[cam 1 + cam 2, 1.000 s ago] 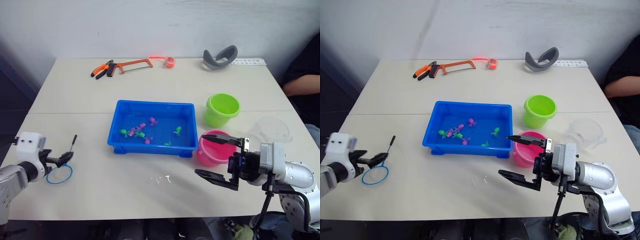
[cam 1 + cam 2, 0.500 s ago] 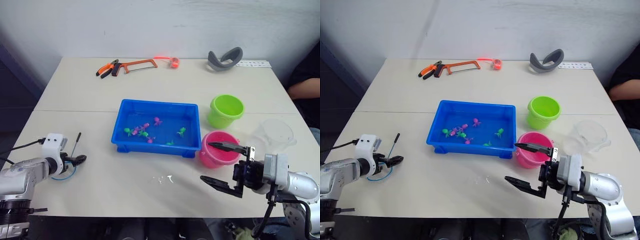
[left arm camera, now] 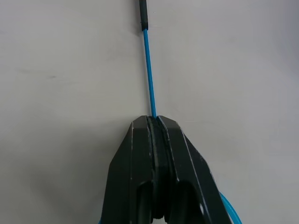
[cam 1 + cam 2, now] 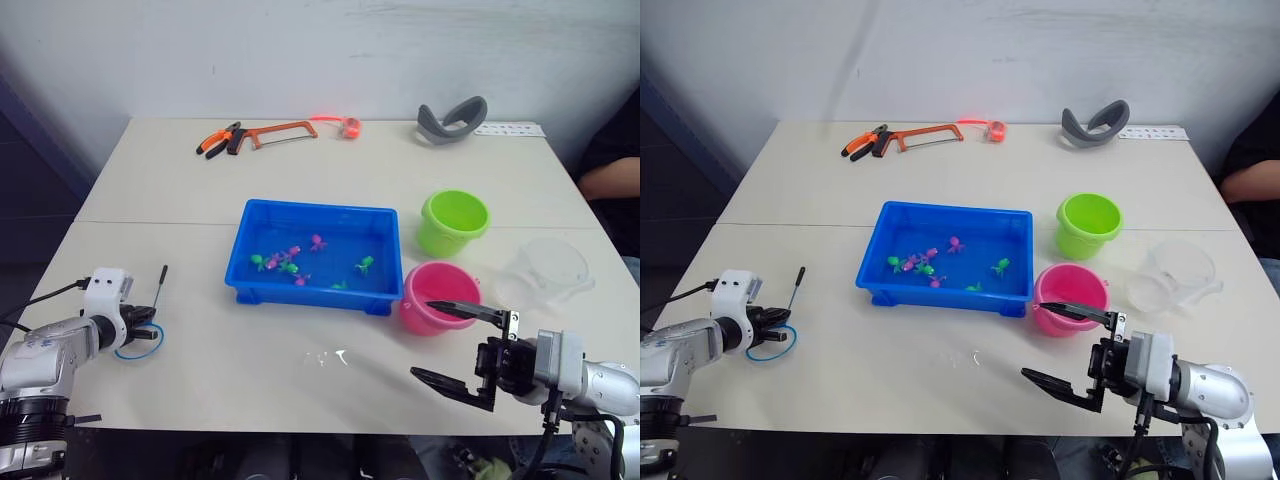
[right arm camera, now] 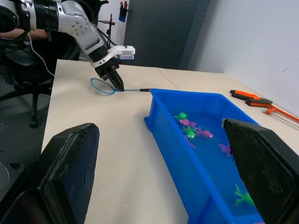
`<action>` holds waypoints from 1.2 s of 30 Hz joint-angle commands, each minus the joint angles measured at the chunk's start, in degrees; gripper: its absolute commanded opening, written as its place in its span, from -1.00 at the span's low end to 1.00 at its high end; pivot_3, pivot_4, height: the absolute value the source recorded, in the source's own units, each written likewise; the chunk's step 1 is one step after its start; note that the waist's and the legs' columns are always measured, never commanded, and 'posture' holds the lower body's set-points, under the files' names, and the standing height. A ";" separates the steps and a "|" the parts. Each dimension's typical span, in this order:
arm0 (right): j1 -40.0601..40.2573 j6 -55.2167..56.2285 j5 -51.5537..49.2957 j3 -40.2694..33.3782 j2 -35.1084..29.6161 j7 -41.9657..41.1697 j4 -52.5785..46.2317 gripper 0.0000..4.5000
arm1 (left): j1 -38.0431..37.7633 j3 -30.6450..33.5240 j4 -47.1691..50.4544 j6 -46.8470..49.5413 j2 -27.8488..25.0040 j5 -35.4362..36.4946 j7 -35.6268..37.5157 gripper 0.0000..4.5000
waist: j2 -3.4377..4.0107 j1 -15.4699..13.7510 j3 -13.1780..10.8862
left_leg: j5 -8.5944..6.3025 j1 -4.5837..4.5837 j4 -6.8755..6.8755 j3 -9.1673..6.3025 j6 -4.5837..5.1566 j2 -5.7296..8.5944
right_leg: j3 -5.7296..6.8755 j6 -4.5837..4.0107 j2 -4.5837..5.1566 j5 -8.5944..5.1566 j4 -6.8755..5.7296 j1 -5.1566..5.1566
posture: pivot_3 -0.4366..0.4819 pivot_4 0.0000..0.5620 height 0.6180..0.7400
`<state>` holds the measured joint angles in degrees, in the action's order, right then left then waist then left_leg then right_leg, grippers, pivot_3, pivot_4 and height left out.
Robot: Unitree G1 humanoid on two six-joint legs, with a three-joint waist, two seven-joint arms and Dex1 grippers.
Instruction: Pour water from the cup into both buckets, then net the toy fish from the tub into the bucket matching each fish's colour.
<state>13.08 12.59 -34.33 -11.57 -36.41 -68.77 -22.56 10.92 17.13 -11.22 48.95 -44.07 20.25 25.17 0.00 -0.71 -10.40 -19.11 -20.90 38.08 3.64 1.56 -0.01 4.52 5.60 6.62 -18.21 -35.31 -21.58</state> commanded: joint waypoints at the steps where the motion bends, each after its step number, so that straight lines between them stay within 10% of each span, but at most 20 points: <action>1: 0.98 0.40 -2.12 -1.80 -0.43 -0.62 -1.54 1.00 | -0.62 6.14 1.57 -4.58 -1.40 3.52 5.61 -0.97 | -0.03 0.09 -0.02 | 0.00 0.00 0.00 0.00 -0.01 -0.01 | 0.00 0.00 0.00 0.00 0.00 -0.01 | -0.05 -0.47 1.00; 9: -4.70 -14.87 -10.45 -1.27 -6.94 4.80 -9.29 1.00 | -2.80 10.70 9.51 -21.57 -11.72 10.25 34.05 -0.97 | -0.11 0.93 -0.12 | 0.00 -0.12 -0.06 -0.06 -0.10 -0.06 | 0.03 -0.07 0.03 -0.03 0.18 -0.11 | -0.05 -0.47 1.00; 15: -21.12 -38.90 -19.15 2.85 -15.60 18.90 -12.91 1.00 | 6.65 0.17 19.43 -19.32 -18.45 15.44 48.87 -0.97 | 0.07 0.84 -0.23 | 0.01 -0.24 0.01 -0.12 -0.03 -0.03 | 0.07 -0.09 0.08 -0.04 0.21 -0.13 | -0.05 -0.47 1.00; 24: -45.24 -67.67 -34.95 11.27 -18.79 29.18 -9.56 1.00 | 29.34 -27.58 29.77 -10.99 -14.08 8.43 53.05 -0.97 | 0.14 0.92 -0.29 | 0.11 -0.69 0.06 -0.15 0.10 0.02 | 0.15 -0.11 -0.05 -0.03 0.08 -0.40 | -0.05 -0.47 1.00; 36: -51.02 -79.56 -41.39 13.66 -14.43 37.09 -8.32 1.00 | 37.59 -33.76 28.45 -5.04 -7.46 6.11 50.84 -0.97 | 0.01 0.77 -0.37 | 0.13 -1.60 1.04 -0.05 0.40 0.04 | 0.17 0.18 -0.13 0.12 -0.43 -1.03 | -0.05 -0.47 1.00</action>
<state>-37.43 -66.36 -73.44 3.91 -52.01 -34.02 -30.10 47.38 -16.90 17.26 43.64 -51.71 27.45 76.84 0.00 0.06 -10.78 -18.98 -22.50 39.12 3.59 1.97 0.03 4.68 5.80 6.50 -18.08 -35.74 -22.61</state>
